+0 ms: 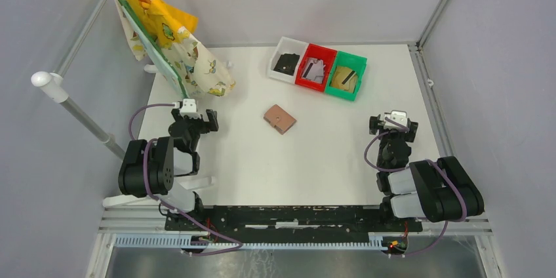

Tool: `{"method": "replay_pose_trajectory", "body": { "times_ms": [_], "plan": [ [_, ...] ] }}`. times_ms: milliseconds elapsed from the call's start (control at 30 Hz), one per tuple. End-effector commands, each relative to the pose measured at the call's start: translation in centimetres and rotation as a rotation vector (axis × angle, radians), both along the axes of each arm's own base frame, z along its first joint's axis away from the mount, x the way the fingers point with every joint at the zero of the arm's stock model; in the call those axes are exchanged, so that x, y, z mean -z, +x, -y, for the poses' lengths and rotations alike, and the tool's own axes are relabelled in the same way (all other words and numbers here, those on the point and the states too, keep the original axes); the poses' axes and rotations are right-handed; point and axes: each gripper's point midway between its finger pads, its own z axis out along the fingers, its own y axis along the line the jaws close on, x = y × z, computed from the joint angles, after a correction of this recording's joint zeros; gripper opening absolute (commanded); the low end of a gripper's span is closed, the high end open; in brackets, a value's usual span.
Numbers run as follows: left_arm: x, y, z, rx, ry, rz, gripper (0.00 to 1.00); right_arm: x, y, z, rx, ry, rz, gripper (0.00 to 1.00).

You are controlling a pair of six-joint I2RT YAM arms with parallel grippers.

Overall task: Take the credit cards out of the card holder
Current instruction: Move the storage box to the center of the board.

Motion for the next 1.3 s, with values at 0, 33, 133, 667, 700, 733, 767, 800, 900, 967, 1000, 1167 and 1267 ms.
{"method": "replay_pose_trajectory", "body": {
  "times_ms": [0, 33, 133, 667, 700, 733, 767, 800, 900, 967, 1000, 1167, 1267],
  "plan": [
    [-1.2, 0.6, -0.3, -0.016, -0.005, 0.039, 1.00, 3.1, -2.9, 0.2, -0.010, 0.002, -0.083, 0.98],
    [-1.1, 0.6, -0.3, -0.016, -0.005, 0.038, 1.00, 3.1, -2.9, 0.3, -0.009, 0.002, -0.081, 0.98],
    [-1.2, 0.5, -0.3, -0.015, -0.004, 0.042, 1.00, 3.1, -2.8, 0.2, -0.010, 0.005, -0.082, 0.98],
    [-5.5, 2.5, 0.5, 0.194, 0.015, -0.316, 1.00, -1.5, 1.5, -2.9, -0.010, 0.262, -0.161, 0.98],
    [-5.9, 2.1, 0.7, 0.211, 0.012, -0.333, 1.00, -1.9, 1.8, -3.0, 0.014, 0.331, -0.149, 0.98],
    [-6.3, 1.7, 1.0, 0.227, 0.006, -0.343, 1.00, -2.1, 2.0, -2.9, 0.043, 0.394, -0.145, 0.98],
    [-6.7, 1.3, 1.3, 0.246, 0.001, -0.351, 1.00, -2.0, 2.1, -2.9, 0.063, 0.435, -0.183, 0.98],
    [-7.0, 0.4, 1.8, 0.267, -0.004, -0.366, 1.00, -2.0, 2.1, -3.1, 0.078, 0.478, -0.210, 0.98],
    [-8.3, -1.4, 2.8, 0.338, 0.014, -0.376, 1.00, -3.5, 3.6, -5.6, -0.072, 0.452, -0.276, 0.98],
    [-9.0, -2.9, 3.5, 0.393, 0.039, -0.385, 1.00, -4.6, 4.5, -6.9, -0.133, 0.436, -0.288, 0.98],
    [-9.2, -3.7, 3.9, 0.425, 0.051, -0.391, 1.00, -5.0, 4.9, -7.3, -0.127, 0.439, -0.297, 0.98],
    [-9.9, -7.6, 6.0, 0.588, 0.117, -0.402, 1.00, -6.4, 8.0, -11.0, -0.181, 0.419, -0.380, 0.98],
    [-9.5, -9.2, 7.6, 0.652, 0.128, -0.431, 1.00, -6.4, 10.2, -13.7, -0.208, 0.375, -0.450, 0.98]
  ]
}}
